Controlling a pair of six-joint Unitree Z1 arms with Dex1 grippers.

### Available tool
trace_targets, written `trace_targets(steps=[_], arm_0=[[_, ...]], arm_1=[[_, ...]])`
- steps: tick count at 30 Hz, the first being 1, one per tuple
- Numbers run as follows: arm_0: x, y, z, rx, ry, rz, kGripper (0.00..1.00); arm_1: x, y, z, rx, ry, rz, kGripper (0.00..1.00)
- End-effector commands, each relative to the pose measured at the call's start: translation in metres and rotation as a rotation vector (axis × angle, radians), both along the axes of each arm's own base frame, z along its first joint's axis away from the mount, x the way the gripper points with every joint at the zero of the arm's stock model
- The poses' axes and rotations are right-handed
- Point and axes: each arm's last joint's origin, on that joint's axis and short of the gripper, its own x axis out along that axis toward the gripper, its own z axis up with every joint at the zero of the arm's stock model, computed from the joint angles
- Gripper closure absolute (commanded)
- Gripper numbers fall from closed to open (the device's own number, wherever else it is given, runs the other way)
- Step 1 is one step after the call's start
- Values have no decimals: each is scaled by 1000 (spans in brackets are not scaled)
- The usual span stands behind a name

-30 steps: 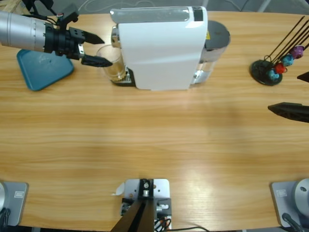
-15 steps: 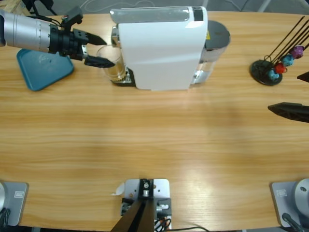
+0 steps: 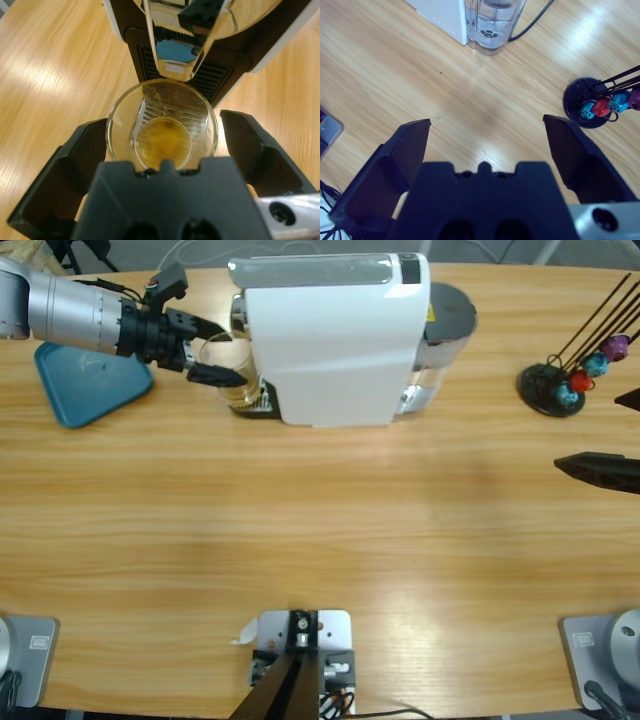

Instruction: Pour coffee

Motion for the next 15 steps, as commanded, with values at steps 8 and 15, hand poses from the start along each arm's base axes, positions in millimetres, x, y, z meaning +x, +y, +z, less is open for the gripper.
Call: trace_targets(steps=[8,15], arm_0=[[5,-11,-26,-3,47,-24,270],[5,-10,-27,-2,49,-21,422]], arm_1=[[2,5,-9,-34,38,28,4],[2,4,-8,-33,36,28,4]])
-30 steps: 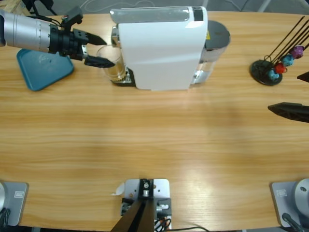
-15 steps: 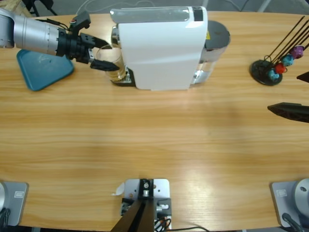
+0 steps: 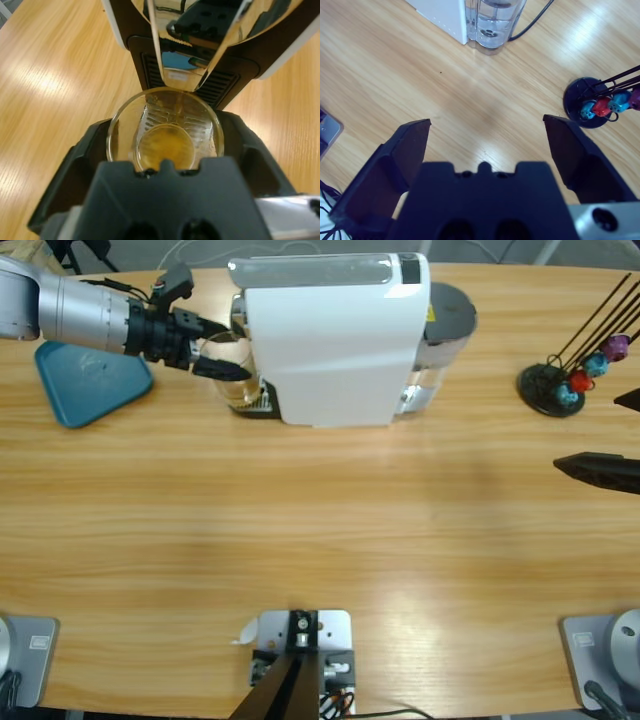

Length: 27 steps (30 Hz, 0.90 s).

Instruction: Pour coffee

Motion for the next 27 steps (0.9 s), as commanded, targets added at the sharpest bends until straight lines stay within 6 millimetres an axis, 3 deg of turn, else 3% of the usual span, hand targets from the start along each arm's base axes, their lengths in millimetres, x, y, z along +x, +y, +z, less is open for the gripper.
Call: trace_targets(steps=[1,3,4,5,6,11,15,18,23,27], arm_0=[[1,-5,-22,9,65,-14,526],[1,-5,-23,8,64,-17,738],[1,-5,-23,7,65,-18,797],[1,-4,-23,4,67,-18,938],[1,-3,-22,-2,70,-20,1000],[-3,13,-15,-8,91,40,1000],[-15,30,8,-11,42,101,1000],[-21,60,33,-44,7,205,1000],[-33,123,70,-95,-14,527,1000],[-40,158,62,-47,27,790,1000]], arm_1=[[2,4,-8,-32,36,28,4],[2,4,-9,-33,36,28,4],[2,4,-8,-33,36,28,4],[2,4,-8,-33,36,28,4],[2,4,-8,-33,36,28,5],[1,4,-8,-31,34,28,9],[1,4,-9,-32,34,27,9],[2,4,-8,-33,33,26,0],[0,3,-8,-32,30,25,0],[1,3,-8,-32,30,25,0]])
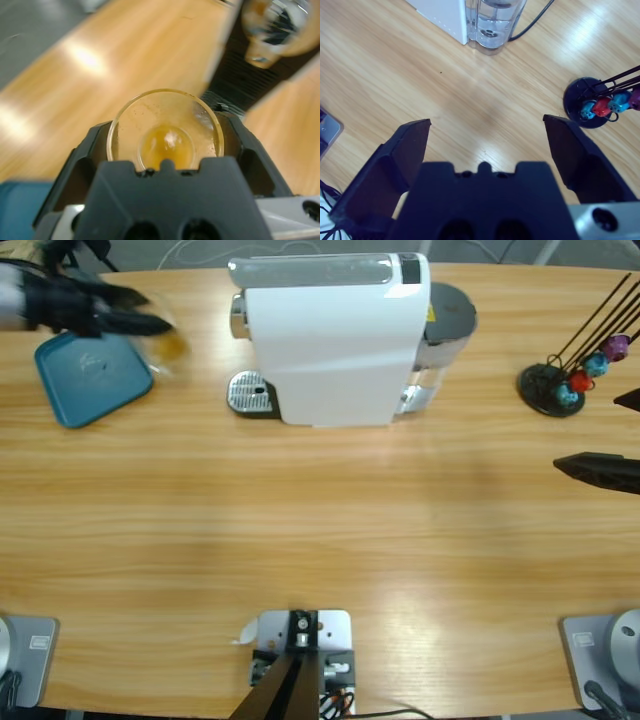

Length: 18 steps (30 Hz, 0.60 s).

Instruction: Pour coffee

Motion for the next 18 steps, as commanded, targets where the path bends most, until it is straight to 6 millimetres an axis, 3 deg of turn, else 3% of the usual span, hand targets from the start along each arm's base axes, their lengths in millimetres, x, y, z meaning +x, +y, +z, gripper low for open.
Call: trace_targets(steps=[1,7,18], arm_0=[[-25,66,4,44,51,447,1000],[3,80,-41,117,92,572,1000],[24,82,-83,113,90,631,1000]], arm_1=[[0,2,-8,-30,28,24,0],[-1,2,-8,-28,26,24,4],[-1,0,-8,-34,17,7,4]])
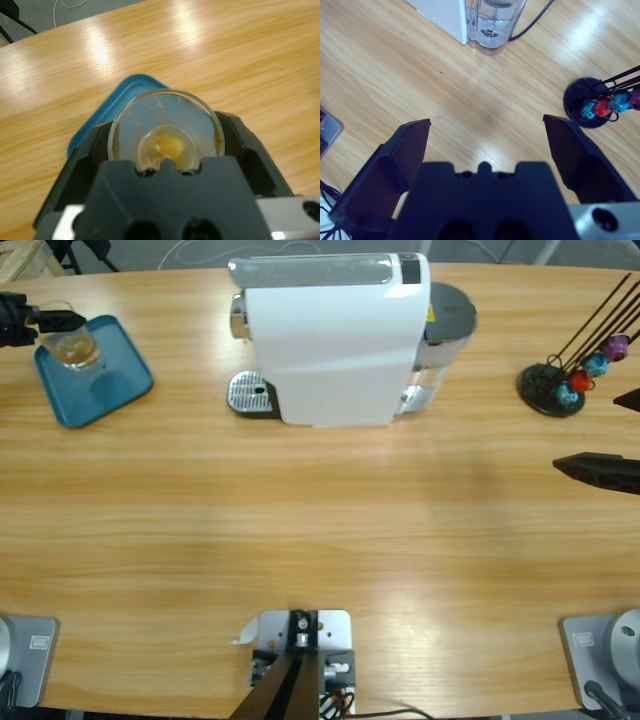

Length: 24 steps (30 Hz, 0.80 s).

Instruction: Pour coffee

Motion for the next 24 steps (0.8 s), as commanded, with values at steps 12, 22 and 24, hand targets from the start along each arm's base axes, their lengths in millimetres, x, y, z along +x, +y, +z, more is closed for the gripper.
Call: trace_targets(steps=[12,22,24], arm_0=[[-1,-1,-52,-44,77,86,494],[-35,-1,5,-94,-202,87,4],[-47,-1,19,-100,-247,87,4]], arm_1=[[-4,-5,-7,-31,-10,-16,4],[-15,-16,-6,-2,-60,-41,0],[-21,-22,-6,20,-87,-51,0]])
